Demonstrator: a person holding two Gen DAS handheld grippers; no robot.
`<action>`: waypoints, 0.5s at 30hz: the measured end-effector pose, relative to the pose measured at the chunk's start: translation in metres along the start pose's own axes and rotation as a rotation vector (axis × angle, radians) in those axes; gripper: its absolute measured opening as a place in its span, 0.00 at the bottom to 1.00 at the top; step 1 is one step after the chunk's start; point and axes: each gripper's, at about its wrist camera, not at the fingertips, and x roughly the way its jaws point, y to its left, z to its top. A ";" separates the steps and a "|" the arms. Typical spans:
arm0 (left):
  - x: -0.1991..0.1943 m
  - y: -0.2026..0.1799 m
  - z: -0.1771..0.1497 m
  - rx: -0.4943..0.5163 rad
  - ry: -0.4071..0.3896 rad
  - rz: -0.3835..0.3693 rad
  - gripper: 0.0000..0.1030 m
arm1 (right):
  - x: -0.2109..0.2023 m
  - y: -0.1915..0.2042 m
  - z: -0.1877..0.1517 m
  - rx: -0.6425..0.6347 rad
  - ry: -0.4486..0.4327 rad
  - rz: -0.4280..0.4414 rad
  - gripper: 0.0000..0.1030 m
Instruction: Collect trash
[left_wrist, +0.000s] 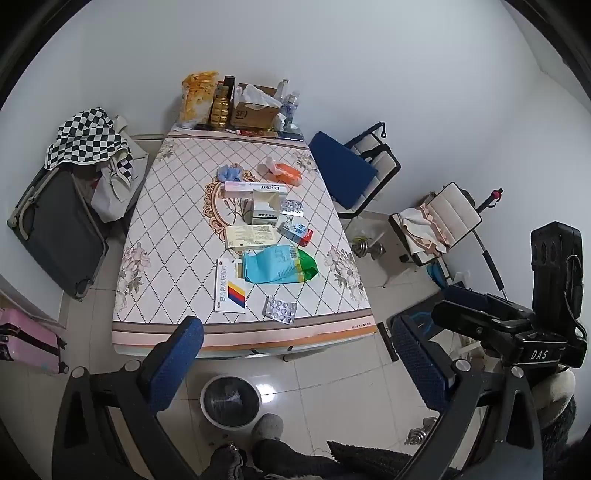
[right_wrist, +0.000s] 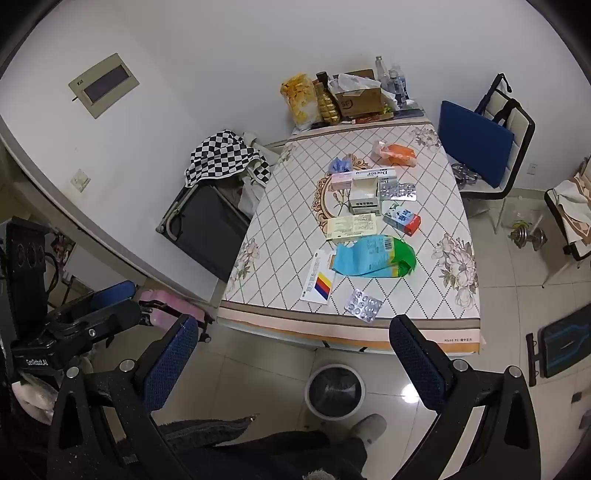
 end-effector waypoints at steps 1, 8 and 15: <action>0.000 0.000 0.000 0.002 0.002 0.003 1.00 | 0.000 0.000 0.000 0.000 0.006 -0.003 1.00; 0.002 -0.009 0.000 0.022 0.016 0.006 1.00 | 0.002 -0.001 0.000 -0.004 0.005 0.001 1.00; 0.004 -0.011 0.001 0.021 0.017 0.000 1.00 | 0.003 0.001 -0.003 -0.011 0.009 0.003 1.00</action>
